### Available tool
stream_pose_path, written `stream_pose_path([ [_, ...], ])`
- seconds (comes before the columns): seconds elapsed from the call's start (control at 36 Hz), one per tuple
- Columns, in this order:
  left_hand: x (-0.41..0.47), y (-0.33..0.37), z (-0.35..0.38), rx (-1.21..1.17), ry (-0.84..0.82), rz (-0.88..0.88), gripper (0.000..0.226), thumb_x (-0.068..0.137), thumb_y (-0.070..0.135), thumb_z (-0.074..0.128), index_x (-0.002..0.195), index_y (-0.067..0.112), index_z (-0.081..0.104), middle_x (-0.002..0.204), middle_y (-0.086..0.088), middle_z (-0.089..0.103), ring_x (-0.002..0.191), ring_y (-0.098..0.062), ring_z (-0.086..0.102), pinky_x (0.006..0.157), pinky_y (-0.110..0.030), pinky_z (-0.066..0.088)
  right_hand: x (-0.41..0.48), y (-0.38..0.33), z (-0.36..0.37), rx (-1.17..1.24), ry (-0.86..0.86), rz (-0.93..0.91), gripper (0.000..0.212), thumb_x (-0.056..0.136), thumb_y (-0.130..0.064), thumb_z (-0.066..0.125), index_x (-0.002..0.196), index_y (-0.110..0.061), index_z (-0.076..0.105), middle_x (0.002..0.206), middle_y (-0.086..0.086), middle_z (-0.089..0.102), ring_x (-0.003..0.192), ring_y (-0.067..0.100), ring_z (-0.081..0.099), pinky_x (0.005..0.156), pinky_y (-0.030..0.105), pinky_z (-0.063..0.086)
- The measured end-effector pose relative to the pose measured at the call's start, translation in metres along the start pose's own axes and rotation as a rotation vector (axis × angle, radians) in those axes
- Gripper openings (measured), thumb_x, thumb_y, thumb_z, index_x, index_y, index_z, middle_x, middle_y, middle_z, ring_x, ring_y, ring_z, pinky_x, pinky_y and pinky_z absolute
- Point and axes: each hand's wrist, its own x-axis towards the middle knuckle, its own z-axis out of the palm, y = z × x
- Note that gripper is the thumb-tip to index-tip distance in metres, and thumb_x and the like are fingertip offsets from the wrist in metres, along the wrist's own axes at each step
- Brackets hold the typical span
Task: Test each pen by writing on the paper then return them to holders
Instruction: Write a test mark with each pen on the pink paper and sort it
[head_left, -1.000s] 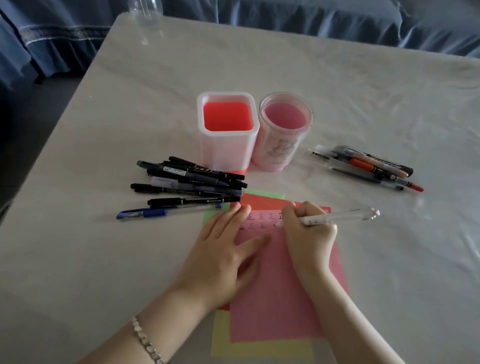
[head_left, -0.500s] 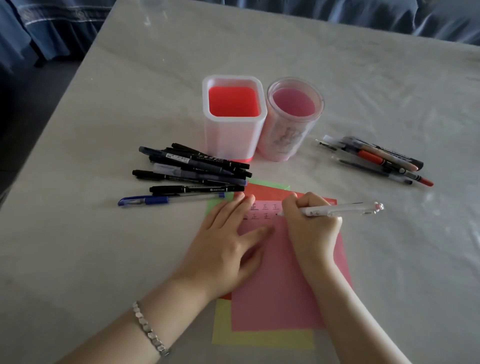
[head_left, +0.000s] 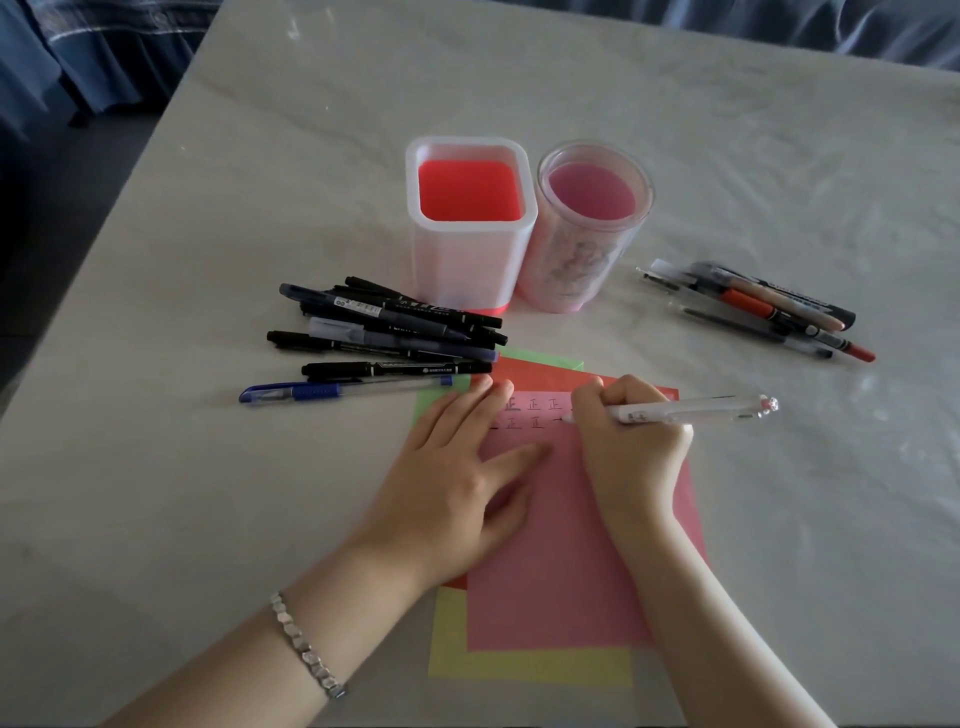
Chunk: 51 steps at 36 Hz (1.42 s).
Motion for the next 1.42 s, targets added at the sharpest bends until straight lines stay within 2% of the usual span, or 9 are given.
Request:
stream_pose_path([
  [0.17, 0.0002, 0.0002, -0.0009, 0.007, -0.017, -0.006, 0.035, 0.083, 0.036, 0.048, 0.113, 0.030, 0.067, 0.137, -0.019, 0.047, 0.132, -0.032, 0.038, 0.108, -0.040, 0.025, 0.0009, 0.0015, 0.0001, -0.018, -0.029, -0.009, 0.032, 0.070, -0.017, 0.057, 0.043, -0.013, 0.039, 0.041, -0.006, 0.038, 0.044, 0.009, 0.033, 0.045, 0.016, 0.026],
  [0.36, 0.0017, -0.0001, -0.0015, 0.006, -0.021, -0.005, 0.034, 0.085, 0.036, 0.047, 0.112, 0.029, 0.067, 0.138, -0.019, 0.047, 0.132, -0.031, 0.037, 0.108, -0.040, 0.025, 0.0006, 0.0015, 0.0002, -0.005, -0.036, -0.013, 0.035, 0.066, -0.013, 0.056, 0.042, -0.015, 0.031, 0.042, -0.002, 0.034, 0.044, 0.010, 0.027, 0.045, 0.021, 0.025],
  [0.61, 0.0017, -0.0009, -0.0001, 0.000, -0.008, -0.008, 0.034, 0.085, 0.036, 0.047, 0.112, 0.029, 0.067, 0.137, -0.018, 0.047, 0.132, -0.030, 0.036, 0.109, -0.040, 0.024, 0.0011, 0.0034, 0.0011, -0.008, -0.008, -0.031, 0.039, 0.067, -0.014, 0.055, 0.042, -0.024, 0.027, 0.043, -0.003, 0.035, 0.044, 0.008, 0.026, 0.044, 0.017, 0.023],
  [0.81, 0.0024, -0.0005, 0.0001, -0.011, -0.005, -0.007, 0.035, 0.084, 0.035, 0.048, 0.112, 0.029, 0.067, 0.137, -0.019, 0.047, 0.132, -0.030, 0.034, 0.110, -0.038, 0.022, 0.0017, 0.0018, 0.0003, -0.004, -0.034, -0.009, 0.031, 0.068, -0.014, 0.056, 0.045, -0.002, 0.040, 0.045, 0.001, 0.039, 0.045, 0.010, 0.032, 0.044, 0.018, 0.026],
  [1.03, 0.0020, -0.0002, -0.0009, -0.013, -0.003, -0.004, 0.035, 0.084, 0.035, 0.048, 0.113, 0.029, 0.066, 0.138, -0.019, 0.047, 0.133, -0.028, 0.031, 0.111, -0.036, 0.019, 0.0013, 0.0004, -0.0001, -0.026, -0.039, -0.007, 0.033, 0.067, -0.014, 0.057, 0.043, -0.006, 0.036, 0.039, -0.002, 0.032, 0.045, 0.011, 0.031, 0.045, 0.020, 0.027],
  [1.17, 0.0023, -0.0002, -0.0003, -0.011, 0.003, -0.002, 0.035, 0.084, 0.035, 0.047, 0.111, 0.028, 0.067, 0.137, -0.019, 0.048, 0.132, -0.029, 0.033, 0.109, -0.039, 0.023, 0.0011, -0.0012, -0.0006, -0.039, -0.053, -0.001, 0.032, 0.067, -0.015, 0.057, 0.044, -0.001, 0.039, 0.041, 0.013, 0.038, 0.045, 0.011, 0.031, 0.044, 0.023, 0.027],
  [1.28, 0.0023, -0.0005, -0.0004, -0.007, 0.000, -0.002, 0.035, 0.084, 0.035, 0.047, 0.112, 0.028, 0.067, 0.137, -0.019, 0.047, 0.133, -0.028, 0.031, 0.110, -0.038, 0.022, 0.0004, -0.0013, -0.0008, -0.046, -0.031, -0.006, 0.032, 0.066, -0.013, 0.056, 0.043, -0.009, 0.034, 0.040, 0.003, 0.030, 0.044, 0.010, 0.026, 0.044, 0.024, 0.025],
  [1.36, 0.0023, -0.0007, -0.0006, -0.007, 0.000, 0.001, 0.035, 0.084, 0.035, 0.047, 0.112, 0.028, 0.067, 0.137, -0.019, 0.048, 0.133, -0.028, 0.032, 0.109, -0.039, 0.023, 0.0012, -0.0011, -0.0001, -0.073, 0.015, 0.016, 0.030, 0.063, -0.011, 0.053, 0.043, -0.006, 0.030, 0.042, 0.010, 0.028, 0.047, 0.011, 0.023, 0.045, 0.032, 0.026],
  [1.42, 0.0020, -0.0010, -0.0005, -0.006, 0.001, 0.003, 0.034, 0.084, 0.035, 0.047, 0.112, 0.028, 0.067, 0.137, -0.018, 0.048, 0.133, -0.029, 0.034, 0.109, -0.039, 0.023, 0.0019, -0.0017, -0.0006, -0.073, 0.020, 0.012, 0.031, 0.063, -0.010, 0.051, 0.043, -0.010, 0.028, 0.042, 0.007, 0.026, 0.048, 0.012, 0.023, 0.045, 0.032, 0.026],
])
